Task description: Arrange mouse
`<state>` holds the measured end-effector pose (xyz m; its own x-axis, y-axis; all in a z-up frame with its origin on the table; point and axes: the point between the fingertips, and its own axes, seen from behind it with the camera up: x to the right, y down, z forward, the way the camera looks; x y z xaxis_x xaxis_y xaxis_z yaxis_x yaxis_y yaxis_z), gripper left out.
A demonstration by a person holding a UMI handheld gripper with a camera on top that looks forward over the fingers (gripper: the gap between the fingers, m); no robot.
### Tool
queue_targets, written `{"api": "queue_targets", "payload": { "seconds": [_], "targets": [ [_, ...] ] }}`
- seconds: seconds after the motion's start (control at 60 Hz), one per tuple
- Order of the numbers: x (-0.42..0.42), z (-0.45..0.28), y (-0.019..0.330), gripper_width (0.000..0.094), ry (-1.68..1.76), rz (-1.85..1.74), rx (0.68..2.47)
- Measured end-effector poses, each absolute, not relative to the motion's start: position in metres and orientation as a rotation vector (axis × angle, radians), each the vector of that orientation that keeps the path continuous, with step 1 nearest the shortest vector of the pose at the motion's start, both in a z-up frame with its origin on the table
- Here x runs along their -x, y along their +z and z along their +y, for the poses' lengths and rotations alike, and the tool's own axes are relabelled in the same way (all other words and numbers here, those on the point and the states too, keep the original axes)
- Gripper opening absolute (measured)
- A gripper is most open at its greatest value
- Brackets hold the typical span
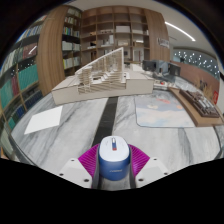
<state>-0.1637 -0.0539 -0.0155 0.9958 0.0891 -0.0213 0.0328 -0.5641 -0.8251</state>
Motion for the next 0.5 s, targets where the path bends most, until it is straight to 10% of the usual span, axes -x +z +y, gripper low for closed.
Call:
{"api": "queue_targets", "payload": {
  "seconds": [0.233, 0.5],
  "targets": [
    [0.061, 0.046, 0.058, 0.0393, -0.08, 0.012, 2.03],
    [-0.026, 0.129, -0.001, 0.0392, -0.149, 0.125, 2.134]
  ]
}}
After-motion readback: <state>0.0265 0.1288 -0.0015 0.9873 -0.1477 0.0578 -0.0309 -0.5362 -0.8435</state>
